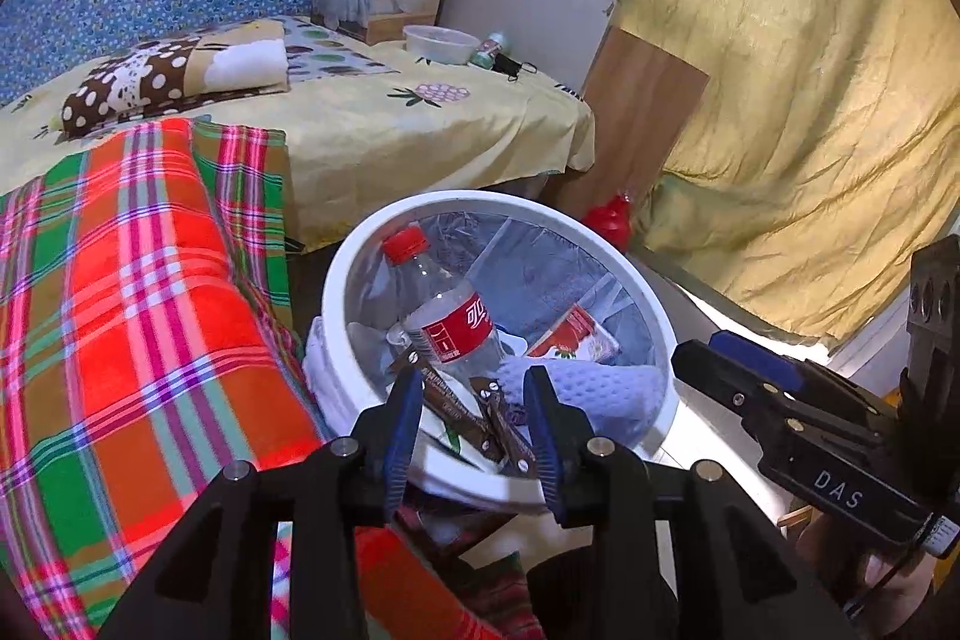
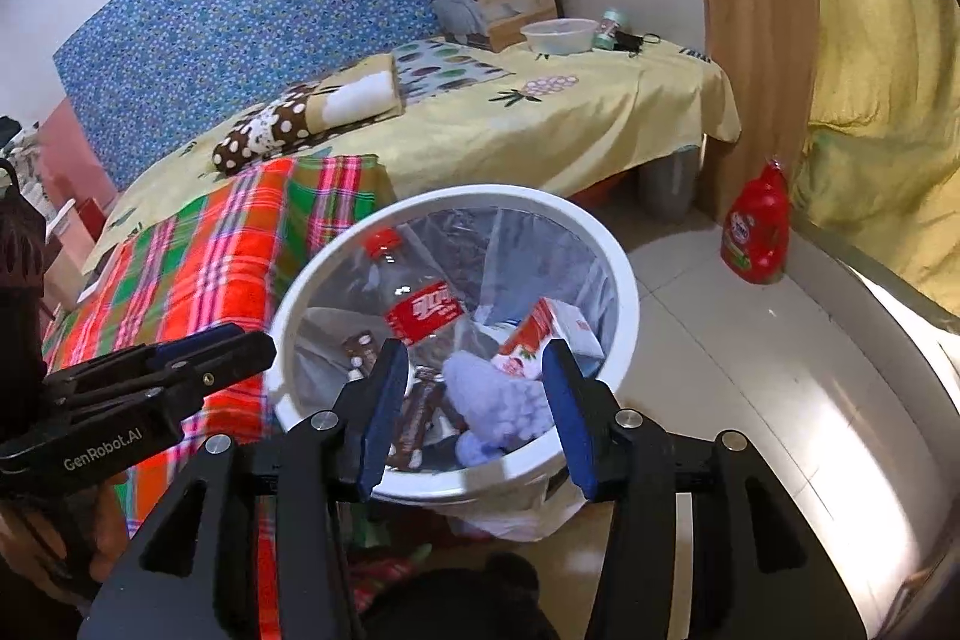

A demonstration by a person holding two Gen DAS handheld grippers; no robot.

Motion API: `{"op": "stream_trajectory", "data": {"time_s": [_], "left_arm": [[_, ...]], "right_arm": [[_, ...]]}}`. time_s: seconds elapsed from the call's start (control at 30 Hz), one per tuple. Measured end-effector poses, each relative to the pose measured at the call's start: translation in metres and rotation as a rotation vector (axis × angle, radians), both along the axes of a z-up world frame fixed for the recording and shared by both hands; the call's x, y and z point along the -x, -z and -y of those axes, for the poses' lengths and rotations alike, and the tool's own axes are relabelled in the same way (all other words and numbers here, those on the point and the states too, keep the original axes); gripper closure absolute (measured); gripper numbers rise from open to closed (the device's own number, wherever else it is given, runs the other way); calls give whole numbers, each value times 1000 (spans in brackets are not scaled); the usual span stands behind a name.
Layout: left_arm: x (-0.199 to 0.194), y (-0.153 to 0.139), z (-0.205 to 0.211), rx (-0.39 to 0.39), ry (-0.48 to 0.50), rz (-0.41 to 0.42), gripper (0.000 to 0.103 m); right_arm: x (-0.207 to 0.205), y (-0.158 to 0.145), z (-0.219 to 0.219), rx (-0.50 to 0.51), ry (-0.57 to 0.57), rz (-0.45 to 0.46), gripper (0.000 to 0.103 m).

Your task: Collect trash

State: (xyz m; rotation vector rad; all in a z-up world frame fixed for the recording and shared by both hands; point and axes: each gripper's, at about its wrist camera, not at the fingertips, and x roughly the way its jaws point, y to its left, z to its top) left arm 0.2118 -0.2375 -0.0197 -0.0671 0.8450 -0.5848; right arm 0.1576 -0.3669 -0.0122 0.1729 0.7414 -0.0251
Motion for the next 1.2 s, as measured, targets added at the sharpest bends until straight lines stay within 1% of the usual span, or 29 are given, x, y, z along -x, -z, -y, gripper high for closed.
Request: {"op": "stream_trajectory", "data": {"time_s": [0.17, 0.37, 0.53, 0.8, 1.2], "left_arm": [[15, -8, -16, 2, -11, 18, 68], [35, -16, -39, 0, -47, 36, 68], [54, -23, -61, -7, -93, 64, 68], [83, -33, -98, -20, -179, 102, 68], [121, -35, -130, -46, -278, 127, 68]], "right_arm": [[7, -7, -15, 1, -38, 23, 54], [17, -11, -33, 1, -80, 40, 54], [25, -16, -52, 16, -129, 58, 54], [44, -20, -73, 34, -172, 85, 54], [64, -23, -98, 39, -230, 112, 53]]}}
